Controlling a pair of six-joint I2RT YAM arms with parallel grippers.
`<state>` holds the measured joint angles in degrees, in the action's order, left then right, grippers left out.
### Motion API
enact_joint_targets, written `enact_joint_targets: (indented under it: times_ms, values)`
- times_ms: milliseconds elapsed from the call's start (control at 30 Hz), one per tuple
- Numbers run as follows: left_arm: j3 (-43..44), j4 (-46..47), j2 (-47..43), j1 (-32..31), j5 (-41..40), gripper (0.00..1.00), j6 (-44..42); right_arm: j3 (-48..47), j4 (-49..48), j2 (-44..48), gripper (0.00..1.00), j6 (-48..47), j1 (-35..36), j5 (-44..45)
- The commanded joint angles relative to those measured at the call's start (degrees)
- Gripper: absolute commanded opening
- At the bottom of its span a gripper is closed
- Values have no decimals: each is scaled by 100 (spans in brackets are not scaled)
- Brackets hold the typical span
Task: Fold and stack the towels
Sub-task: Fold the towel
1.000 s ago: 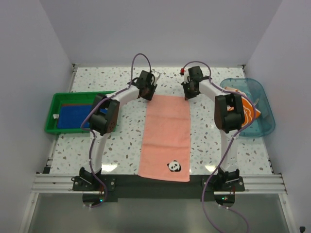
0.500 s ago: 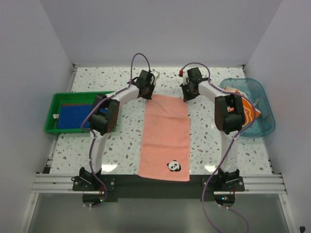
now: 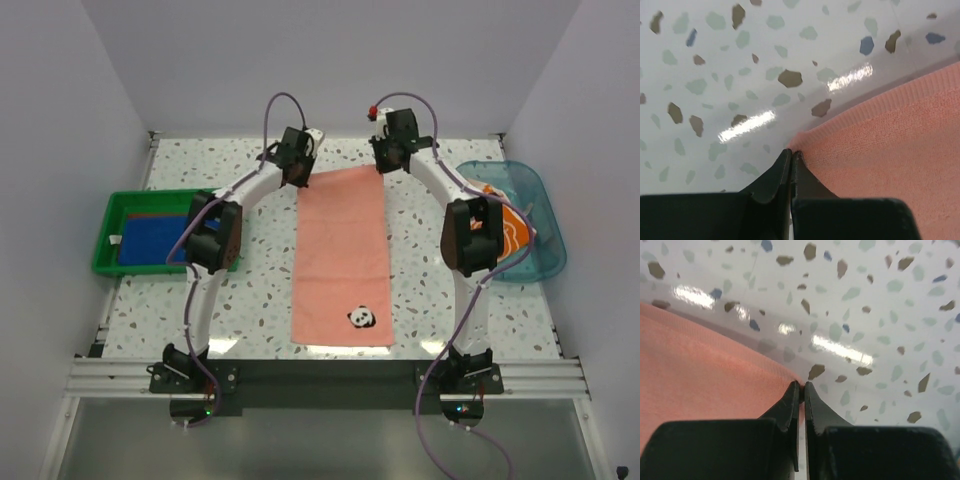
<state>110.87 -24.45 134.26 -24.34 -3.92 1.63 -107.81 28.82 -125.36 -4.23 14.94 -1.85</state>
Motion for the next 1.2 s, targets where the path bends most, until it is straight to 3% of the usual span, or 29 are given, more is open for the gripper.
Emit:
enact_joint_targets:
  times_ms: [0, 167, 267, 533, 733, 1167]
  values:
    - [523, 440, -22, 175, -249, 0, -295, -696, -420, -32, 0, -227, -9, 597]
    - [901, 801, 22, 342, -276, 0, -198, -1154, -711, -252, 0, -403, -9, 738]
    - [674, 1011, -293, 360, -258, 0, -312, -1172, -685, -182, 0, -508, -9, 738]
    - [-1072, 1320, -1585, 351, 585, 0, -7, 303, -483, 1125, 0, -579, -8, 352]
    - [-2481, 1311, -2658, 185, 1235, 0, 539, 1217, 334, 1987, 0, -360, 44, 308]
    - [-4775, 986, -4337, -528, 1262, 0, 1349, 3264, 1380, 3649, 0, 977, 202, 88]
